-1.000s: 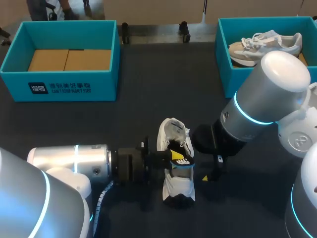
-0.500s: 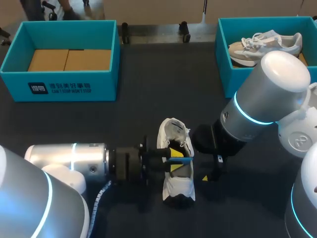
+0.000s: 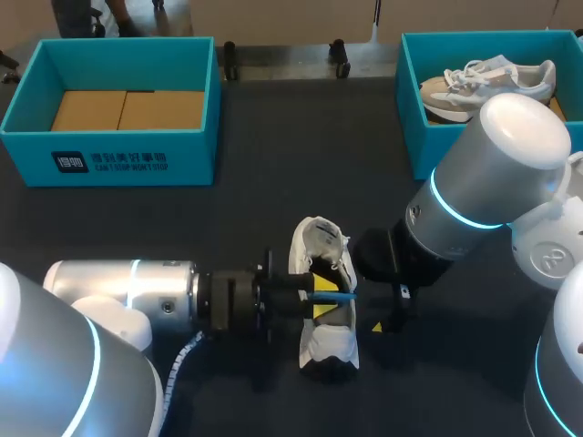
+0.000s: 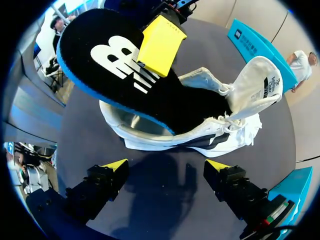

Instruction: Take the shoe out of the shoebox, open the shoe tongue, remove and reinsert the insole, then place the shoe into the shoebox

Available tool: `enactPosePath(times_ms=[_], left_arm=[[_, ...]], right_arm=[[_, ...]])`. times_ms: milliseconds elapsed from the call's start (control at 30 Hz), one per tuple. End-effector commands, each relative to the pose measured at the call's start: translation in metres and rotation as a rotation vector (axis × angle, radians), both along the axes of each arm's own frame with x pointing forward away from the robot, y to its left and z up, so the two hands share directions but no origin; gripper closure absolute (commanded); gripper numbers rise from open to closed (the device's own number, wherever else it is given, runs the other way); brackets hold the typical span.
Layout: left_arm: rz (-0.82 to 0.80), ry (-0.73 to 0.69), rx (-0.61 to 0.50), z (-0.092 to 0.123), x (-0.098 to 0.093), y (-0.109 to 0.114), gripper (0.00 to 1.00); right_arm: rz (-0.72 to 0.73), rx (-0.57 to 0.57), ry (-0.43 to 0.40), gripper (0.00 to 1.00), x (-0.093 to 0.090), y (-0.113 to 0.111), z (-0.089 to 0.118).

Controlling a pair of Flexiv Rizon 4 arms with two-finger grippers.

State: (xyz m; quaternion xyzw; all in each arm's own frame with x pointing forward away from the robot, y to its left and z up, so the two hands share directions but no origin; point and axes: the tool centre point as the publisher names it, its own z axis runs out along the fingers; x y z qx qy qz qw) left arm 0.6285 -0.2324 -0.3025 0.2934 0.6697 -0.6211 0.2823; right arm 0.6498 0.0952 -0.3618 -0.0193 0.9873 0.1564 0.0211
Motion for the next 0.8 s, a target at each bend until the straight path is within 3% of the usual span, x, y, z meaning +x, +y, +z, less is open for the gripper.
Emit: enactPosePath(times_ms=[33, 367, 400, 433, 800], left_arm=[[-0.004, 0.001, 0.003, -0.001, -0.002, 0.000, 0.78], [-0.005, 0.026, 0.034, -0.013, 0.004, -0.010, 0.80], [-0.005, 0.030, 0.037, -0.015, 0.005, -0.011, 0.83], [-0.005, 0.029, 0.041, -0.017, 0.006, -0.012, 1.00], [0.016, -0.046, 0.103, -0.039, 0.011, -0.011, 1.00]], right_arm=[[-0.001, 0.000, -0.003, 0.00, -0.001, 0.000, -0.001], [-0.001, 0.000, -0.003, 0.00, -0.001, 0.000, -0.001], [-0.001, 0.000, -0.003, 0.00, -0.001, 0.000, -0.001], [-0.001, 0.000, -0.003, 0.00, -0.001, 0.000, -0.001], [-0.001, 0.000, -0.003, 0.00, -0.001, 0.000, -0.001]])
